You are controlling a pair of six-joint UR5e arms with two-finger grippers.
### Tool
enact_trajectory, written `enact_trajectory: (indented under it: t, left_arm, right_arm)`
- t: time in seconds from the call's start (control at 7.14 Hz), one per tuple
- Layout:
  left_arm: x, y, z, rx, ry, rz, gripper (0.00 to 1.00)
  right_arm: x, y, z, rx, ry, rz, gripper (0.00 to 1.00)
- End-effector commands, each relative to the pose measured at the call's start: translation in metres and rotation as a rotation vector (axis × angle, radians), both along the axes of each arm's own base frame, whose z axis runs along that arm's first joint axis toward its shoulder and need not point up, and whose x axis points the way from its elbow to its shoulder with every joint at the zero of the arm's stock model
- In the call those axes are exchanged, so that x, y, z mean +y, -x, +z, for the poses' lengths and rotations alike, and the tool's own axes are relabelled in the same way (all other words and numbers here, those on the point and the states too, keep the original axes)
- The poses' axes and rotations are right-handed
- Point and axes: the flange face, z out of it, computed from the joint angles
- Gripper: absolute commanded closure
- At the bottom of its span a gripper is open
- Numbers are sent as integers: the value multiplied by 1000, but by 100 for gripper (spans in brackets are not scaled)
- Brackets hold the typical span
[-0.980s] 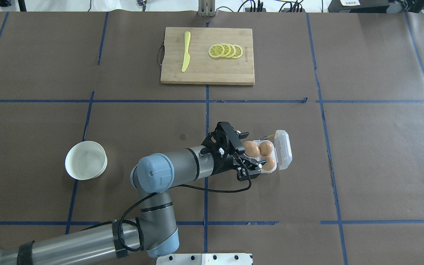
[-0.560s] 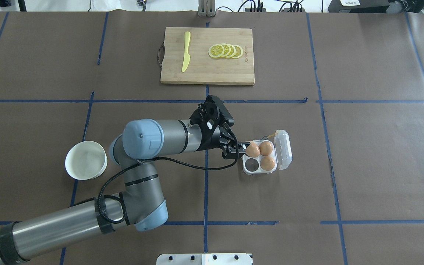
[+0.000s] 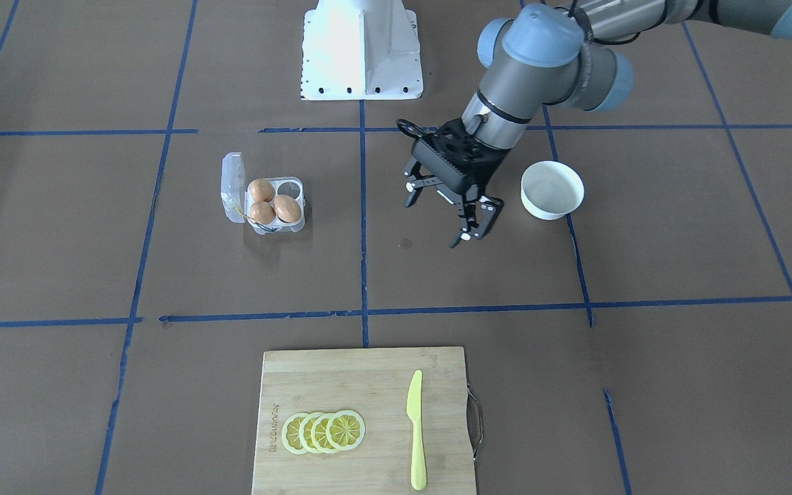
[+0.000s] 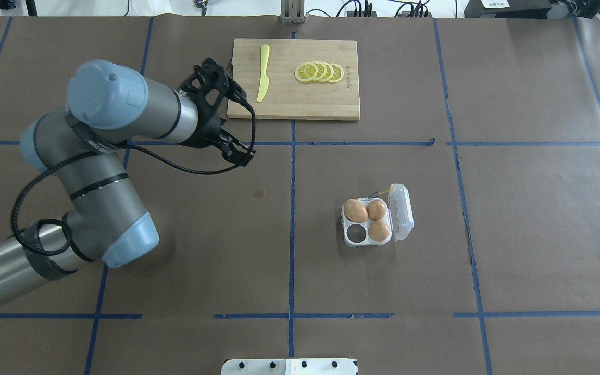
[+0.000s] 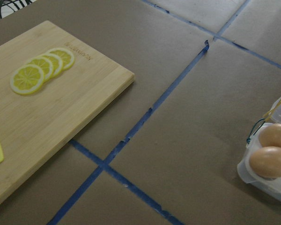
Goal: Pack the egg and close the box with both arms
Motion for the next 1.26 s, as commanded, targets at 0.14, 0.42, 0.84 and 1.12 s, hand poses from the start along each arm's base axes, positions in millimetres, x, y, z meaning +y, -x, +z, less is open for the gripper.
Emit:
enact_trajectory:
  t: [0.14, 0.42, 0.84, 1.12]
  left_arm:
    - [-59, 168, 117, -233, 103, -125, 0]
    - [-91, 274, 172, -250, 109, -186, 0]
    - [-108, 370, 287, -353, 312, -284, 0]
    - [-86, 416, 344, -344, 431, -314, 0]
  right_arm:
    - [-3, 0, 3, 2, 5, 1, 0]
    - [-4, 0, 3, 0, 8, 1, 0]
    - [-14, 0, 3, -1, 6, 1, 0]
    - [-15, 0, 1, -5, 2, 2, 0]
